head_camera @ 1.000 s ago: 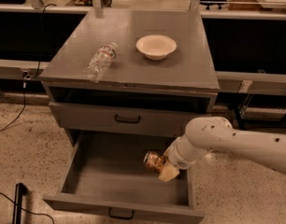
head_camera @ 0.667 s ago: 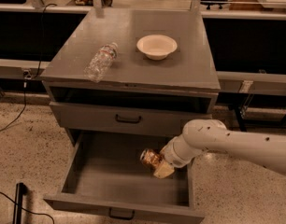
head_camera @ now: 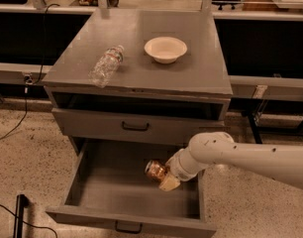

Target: Place orange can into middle drawer

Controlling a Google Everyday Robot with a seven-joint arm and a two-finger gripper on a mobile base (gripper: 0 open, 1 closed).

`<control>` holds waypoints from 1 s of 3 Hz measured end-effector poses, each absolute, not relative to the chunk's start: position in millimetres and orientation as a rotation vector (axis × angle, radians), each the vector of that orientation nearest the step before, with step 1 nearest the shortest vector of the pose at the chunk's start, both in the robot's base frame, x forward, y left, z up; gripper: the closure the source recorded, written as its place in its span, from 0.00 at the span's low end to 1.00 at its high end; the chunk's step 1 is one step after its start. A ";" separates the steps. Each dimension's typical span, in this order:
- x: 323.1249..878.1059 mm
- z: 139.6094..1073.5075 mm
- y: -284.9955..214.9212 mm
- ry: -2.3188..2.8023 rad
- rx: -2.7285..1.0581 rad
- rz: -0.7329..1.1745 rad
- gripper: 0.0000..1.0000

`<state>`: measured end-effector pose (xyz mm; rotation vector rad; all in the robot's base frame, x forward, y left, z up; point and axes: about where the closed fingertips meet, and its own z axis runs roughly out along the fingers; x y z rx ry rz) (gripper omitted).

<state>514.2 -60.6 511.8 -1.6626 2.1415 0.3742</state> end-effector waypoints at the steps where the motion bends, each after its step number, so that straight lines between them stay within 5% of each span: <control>1: 519.8 488.4 -47.2 2.106 -1.655 0.354 1.00; 2: 526.5 468.1 -34.9 2.083 -1.667 0.336 1.00; 3: 530.3 454.5 -26.4 2.068 -1.657 0.381 0.86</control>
Offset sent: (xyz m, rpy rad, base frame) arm 0.0217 0.0390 -0.0655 -0.0001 -0.0825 0.0314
